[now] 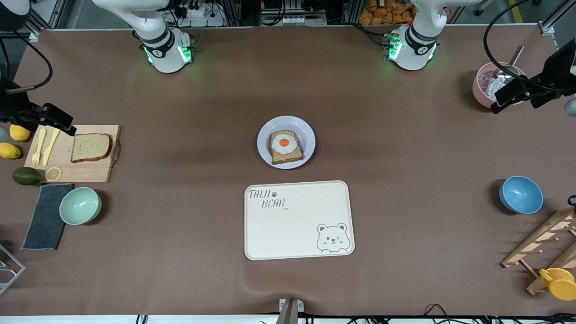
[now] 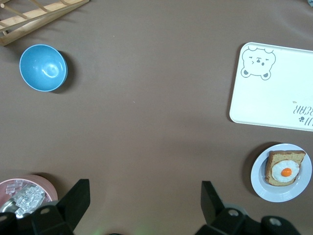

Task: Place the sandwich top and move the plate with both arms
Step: 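Move the right gripper toward the bread slice on the cutting board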

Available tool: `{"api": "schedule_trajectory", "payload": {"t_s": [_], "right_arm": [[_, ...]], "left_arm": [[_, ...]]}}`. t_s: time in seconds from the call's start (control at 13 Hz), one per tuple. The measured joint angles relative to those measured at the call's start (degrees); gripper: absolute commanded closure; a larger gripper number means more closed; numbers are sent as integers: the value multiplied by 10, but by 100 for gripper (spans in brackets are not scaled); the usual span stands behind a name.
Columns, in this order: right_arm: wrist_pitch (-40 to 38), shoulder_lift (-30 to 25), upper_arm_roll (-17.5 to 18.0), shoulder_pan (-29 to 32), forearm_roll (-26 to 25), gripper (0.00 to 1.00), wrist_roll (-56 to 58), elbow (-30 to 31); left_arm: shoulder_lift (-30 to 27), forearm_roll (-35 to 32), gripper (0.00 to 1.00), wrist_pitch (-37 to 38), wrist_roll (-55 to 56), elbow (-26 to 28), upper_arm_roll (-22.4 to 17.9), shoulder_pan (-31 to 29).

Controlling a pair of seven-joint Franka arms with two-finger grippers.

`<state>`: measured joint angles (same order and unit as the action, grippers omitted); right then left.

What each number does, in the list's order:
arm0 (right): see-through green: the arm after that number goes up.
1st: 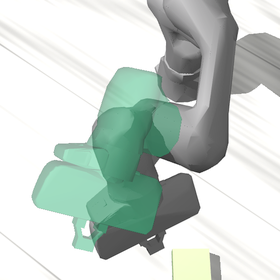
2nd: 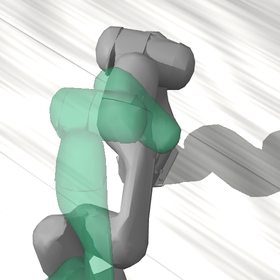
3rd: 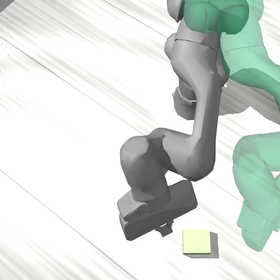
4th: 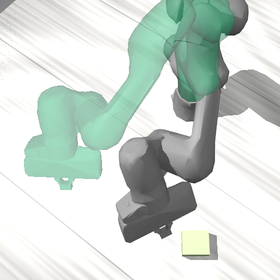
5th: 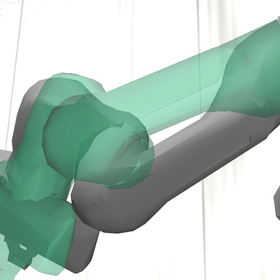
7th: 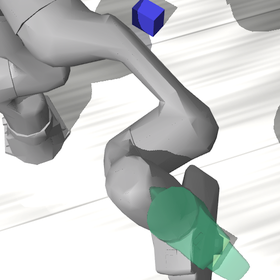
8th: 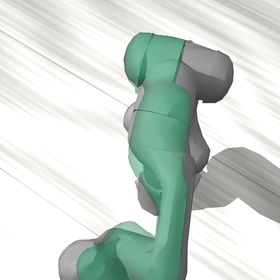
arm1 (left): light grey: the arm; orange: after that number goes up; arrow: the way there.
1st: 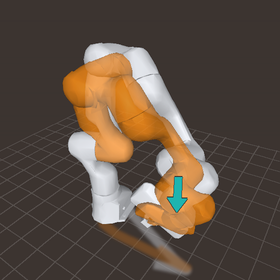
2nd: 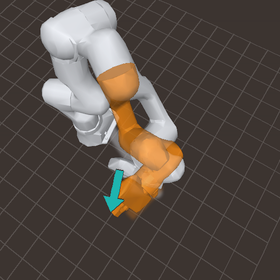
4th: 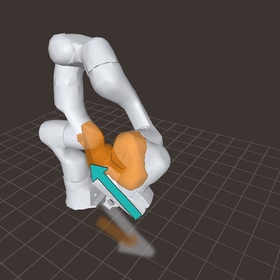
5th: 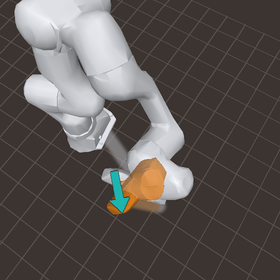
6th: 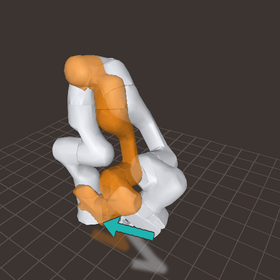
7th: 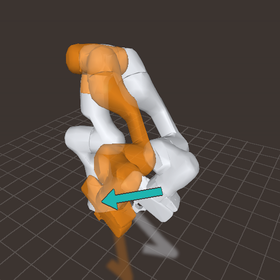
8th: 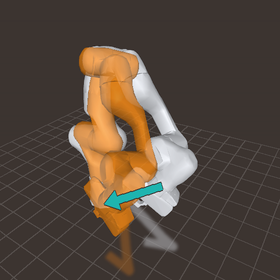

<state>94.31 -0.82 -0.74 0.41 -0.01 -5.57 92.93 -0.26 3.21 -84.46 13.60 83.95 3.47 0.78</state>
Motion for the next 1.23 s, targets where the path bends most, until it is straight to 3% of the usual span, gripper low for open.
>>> {"api": "schedule_trajectory", "payload": {"t_s": [0.85,1.23], "right_arm": [[-20,4,-5,4,1,0,0,6],[-12,20,-6,61,3,0,27,55]], "left_arm": [[15,-26,0,3,-1,6,12,1],[11,-31,0,0,-1,18,18,0]]}}
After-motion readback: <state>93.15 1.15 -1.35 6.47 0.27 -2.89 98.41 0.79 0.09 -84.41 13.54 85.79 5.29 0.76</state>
